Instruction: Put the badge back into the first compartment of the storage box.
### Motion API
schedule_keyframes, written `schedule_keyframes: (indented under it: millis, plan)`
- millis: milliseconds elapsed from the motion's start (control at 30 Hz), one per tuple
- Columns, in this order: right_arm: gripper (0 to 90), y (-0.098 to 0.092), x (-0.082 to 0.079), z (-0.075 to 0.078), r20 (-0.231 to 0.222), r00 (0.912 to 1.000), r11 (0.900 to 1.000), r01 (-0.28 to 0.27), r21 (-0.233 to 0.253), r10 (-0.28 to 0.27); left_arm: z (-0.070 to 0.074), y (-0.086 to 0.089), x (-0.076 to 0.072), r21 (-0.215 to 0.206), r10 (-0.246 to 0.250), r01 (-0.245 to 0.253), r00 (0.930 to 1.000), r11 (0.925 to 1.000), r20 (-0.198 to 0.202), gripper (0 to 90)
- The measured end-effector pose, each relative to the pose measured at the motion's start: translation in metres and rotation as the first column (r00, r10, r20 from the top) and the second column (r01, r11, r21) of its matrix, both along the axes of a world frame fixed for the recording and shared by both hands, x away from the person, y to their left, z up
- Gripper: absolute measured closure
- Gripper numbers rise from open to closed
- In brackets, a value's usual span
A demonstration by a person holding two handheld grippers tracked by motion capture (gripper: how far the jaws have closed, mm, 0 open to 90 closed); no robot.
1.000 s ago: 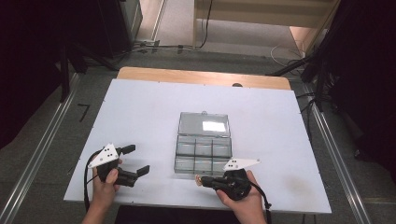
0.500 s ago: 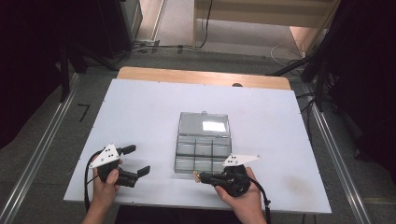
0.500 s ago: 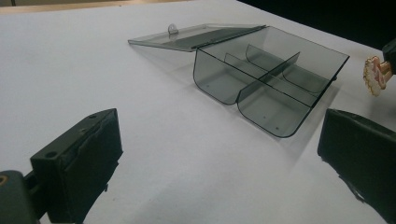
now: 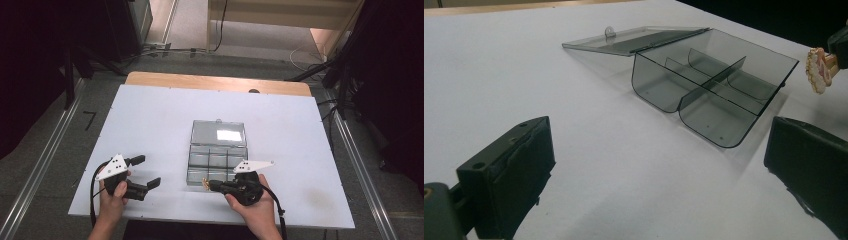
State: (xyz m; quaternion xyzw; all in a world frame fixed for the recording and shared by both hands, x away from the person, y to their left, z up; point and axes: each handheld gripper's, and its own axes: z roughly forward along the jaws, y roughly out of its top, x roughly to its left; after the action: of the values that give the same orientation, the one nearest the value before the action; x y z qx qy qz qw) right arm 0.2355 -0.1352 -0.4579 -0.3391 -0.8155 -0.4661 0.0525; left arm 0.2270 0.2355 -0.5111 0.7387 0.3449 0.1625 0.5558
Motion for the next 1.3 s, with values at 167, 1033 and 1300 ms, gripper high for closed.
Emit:
schedule_keyframes:
  millis: [167,1033,1300]
  plan:
    - [87.4,0.002,0.002,0.001,0.003,1.0000,1.000,0.004,0.002,-0.004,0.000,-0.001,0.000,0.002,-0.001,0.001,1.0000,1.0000,0.004,0.0]
    - [87.4,0.016,0.016,0.013,0.013,0.9998,1.000,0.012,0.002,-0.012,0.000,-0.001,0.000,0.004,0.006,-0.006,1.0000,1.0000,0.007,0.0]
    - [87.4,0.018,0.021,0.013,0.014,0.9998,1.000,0.017,0.006,-0.017,0.000,-0.001,0.000,0.004,0.006,-0.006,1.0000,1.0000,0.007,0.0]
